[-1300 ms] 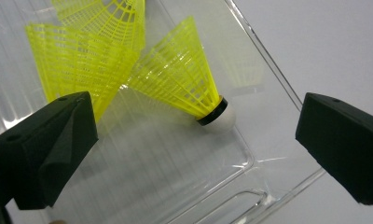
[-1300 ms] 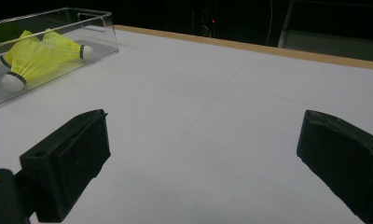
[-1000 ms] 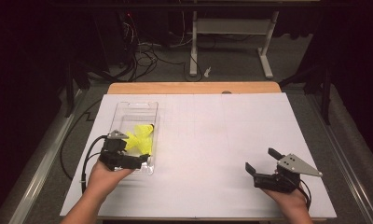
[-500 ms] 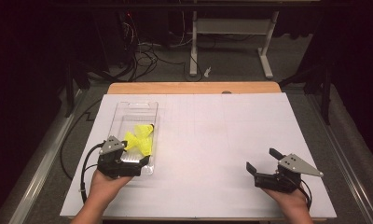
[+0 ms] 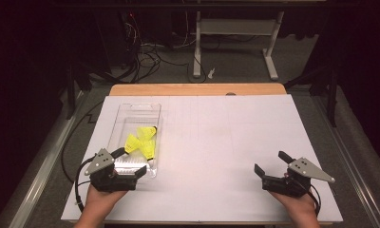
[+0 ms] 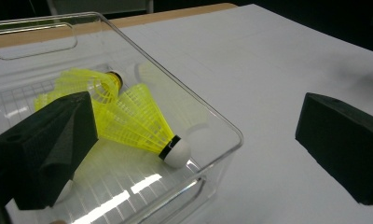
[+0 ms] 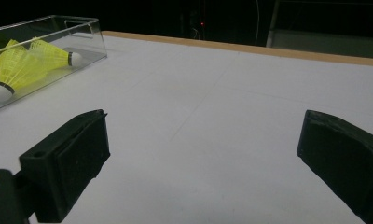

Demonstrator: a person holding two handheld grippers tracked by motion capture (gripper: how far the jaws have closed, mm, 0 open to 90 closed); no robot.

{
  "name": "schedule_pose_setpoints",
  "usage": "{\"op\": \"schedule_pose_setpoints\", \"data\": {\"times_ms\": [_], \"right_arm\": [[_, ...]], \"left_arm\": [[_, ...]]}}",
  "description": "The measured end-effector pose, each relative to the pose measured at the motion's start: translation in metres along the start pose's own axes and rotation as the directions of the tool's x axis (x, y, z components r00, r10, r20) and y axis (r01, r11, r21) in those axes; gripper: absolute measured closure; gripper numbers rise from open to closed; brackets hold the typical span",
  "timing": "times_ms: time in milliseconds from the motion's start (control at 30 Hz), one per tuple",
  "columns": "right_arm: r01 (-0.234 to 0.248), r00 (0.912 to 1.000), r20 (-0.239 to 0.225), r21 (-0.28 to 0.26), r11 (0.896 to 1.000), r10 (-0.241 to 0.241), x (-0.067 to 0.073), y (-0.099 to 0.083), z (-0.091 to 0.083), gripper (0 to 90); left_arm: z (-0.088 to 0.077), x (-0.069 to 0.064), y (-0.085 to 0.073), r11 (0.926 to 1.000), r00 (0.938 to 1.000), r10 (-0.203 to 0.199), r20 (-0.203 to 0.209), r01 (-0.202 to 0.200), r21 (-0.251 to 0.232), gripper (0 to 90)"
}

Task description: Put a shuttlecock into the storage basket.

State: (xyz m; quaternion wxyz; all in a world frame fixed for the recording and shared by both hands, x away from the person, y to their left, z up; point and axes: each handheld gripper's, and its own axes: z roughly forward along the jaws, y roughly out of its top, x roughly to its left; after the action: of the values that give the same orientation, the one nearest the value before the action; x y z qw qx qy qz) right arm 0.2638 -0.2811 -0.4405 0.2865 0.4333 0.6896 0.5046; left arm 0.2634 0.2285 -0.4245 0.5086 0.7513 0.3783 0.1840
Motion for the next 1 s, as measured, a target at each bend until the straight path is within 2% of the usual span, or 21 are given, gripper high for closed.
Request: {"op": "schedule_pose_setpoints", "data": {"times_ms": [133,233,433,733,1000], "right_arm": [[0.004,1.0000,0.003,-0.027,1.000,-0.004,-0.0002,0.0017,-0.0037,2.2],[0.013,0.9999,0.004,-0.042,0.999,-0.013,0.0003,0.0021,-0.0050,2.2],[0.027,0.9996,-0.013,-0.044,0.999,-0.027,0.0013,0.0019,-0.0036,2.1],[0.029,0.9994,-0.018,-0.053,0.998,-0.030,0.0004,0.0024,-0.0036,2.0],[0.036,0.9991,-0.019,-0.052,0.998,-0.037,0.0017,0.0023,-0.0026,2.0]], "left_arm": [[-0.0018,-0.0033,-0.0059,0.9994,0.9993,0.034,-0.013,-0.034,0.008,0.4],[-0.0021,-0.0014,-0.0075,1.0000,1.0000,0.000,0.008,0.000,-0.006,0.4],[-0.0025,0.0013,-0.0095,0.9998,0.9999,-0.013,0.004,0.013,-0.012,0.4],[-0.0006,-0.0029,-0.0110,0.9997,0.9997,0.021,-0.008,-0.021,0.013,0.4],[-0.0016,-0.0044,-0.0098,0.9994,0.9993,0.035,-0.013,-0.035,0.007,0.4]]}}
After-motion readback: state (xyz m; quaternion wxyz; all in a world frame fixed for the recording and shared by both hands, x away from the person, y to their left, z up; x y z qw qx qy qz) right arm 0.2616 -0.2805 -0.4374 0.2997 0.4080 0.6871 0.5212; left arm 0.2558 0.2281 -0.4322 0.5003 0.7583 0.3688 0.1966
